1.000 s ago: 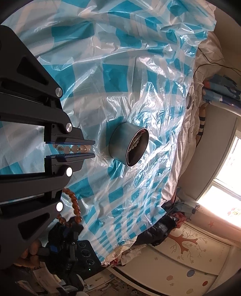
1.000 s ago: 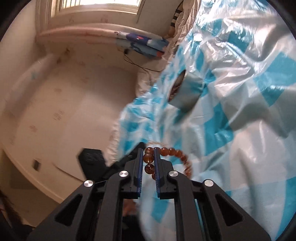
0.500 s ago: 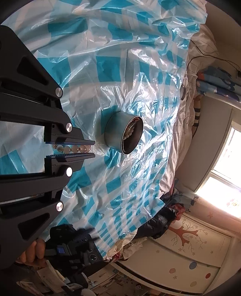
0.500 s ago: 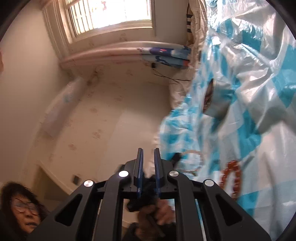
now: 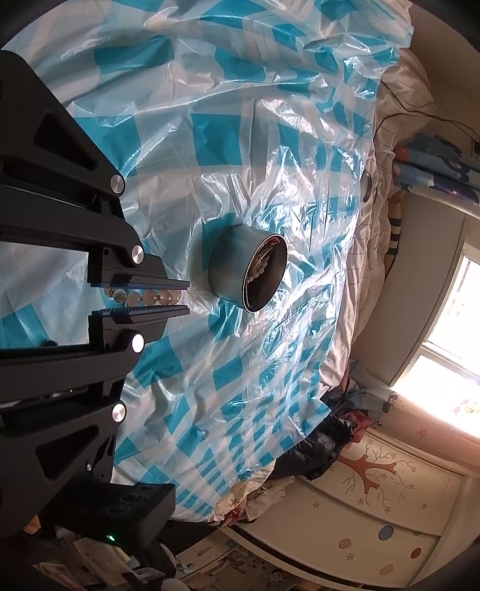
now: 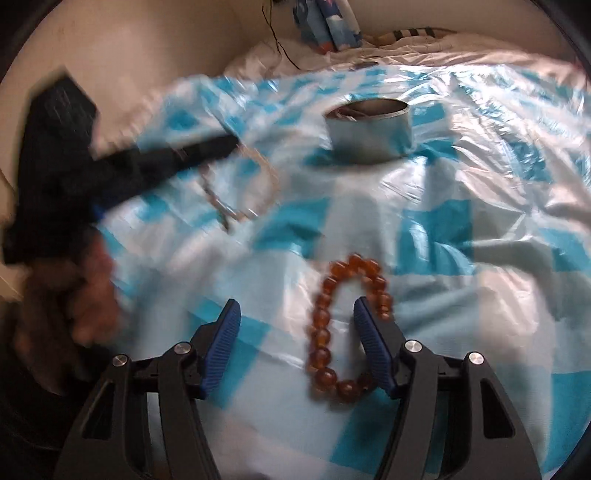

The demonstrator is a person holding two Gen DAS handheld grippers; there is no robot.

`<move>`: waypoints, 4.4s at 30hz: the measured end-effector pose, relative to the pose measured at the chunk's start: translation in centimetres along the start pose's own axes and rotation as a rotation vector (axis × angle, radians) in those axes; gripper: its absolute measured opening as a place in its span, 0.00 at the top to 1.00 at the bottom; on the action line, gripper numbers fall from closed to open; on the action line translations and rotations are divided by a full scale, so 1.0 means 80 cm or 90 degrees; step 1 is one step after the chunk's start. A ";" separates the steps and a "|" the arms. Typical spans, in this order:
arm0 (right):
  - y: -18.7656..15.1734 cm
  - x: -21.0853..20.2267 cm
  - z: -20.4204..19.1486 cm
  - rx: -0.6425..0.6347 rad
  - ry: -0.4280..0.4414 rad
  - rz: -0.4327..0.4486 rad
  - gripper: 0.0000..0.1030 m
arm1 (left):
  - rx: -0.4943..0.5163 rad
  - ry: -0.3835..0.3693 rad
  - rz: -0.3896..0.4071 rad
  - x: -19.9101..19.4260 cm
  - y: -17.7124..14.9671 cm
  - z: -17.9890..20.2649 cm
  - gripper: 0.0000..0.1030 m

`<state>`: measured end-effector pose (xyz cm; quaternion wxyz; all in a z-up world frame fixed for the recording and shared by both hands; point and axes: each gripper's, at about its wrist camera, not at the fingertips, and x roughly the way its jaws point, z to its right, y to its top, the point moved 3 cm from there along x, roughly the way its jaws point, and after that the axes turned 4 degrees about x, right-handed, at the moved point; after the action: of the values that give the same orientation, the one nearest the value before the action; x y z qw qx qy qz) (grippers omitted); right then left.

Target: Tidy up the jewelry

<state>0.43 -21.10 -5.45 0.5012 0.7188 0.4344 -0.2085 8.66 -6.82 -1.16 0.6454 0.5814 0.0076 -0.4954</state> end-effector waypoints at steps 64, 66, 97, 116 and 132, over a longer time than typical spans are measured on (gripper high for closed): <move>0.213 0.062 0.119 0.317 0.313 0.141 0.58 | -0.128 0.070 0.018 0.102 0.137 -0.091 0.70; 0.189 0.032 0.110 0.271 0.267 0.144 0.55 | -0.131 0.074 0.020 0.094 0.130 -0.091 0.66; 0.026 -0.045 0.031 0.105 -0.255 0.214 0.07 | 0.067 0.306 0.062 -0.042 -0.019 0.033 0.08; 0.027 -0.023 0.028 0.071 -0.283 0.194 0.07 | 0.046 0.308 0.047 -0.026 -0.016 0.022 0.08; 0.024 -0.016 0.028 0.069 -0.290 0.175 0.07 | 0.095 0.360 0.021 -0.017 -0.019 0.023 0.07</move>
<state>1.65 -23.84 -4.39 0.5703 0.7314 0.1969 -0.3177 5.92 -7.11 -0.89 0.5810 0.7423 0.1410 -0.3026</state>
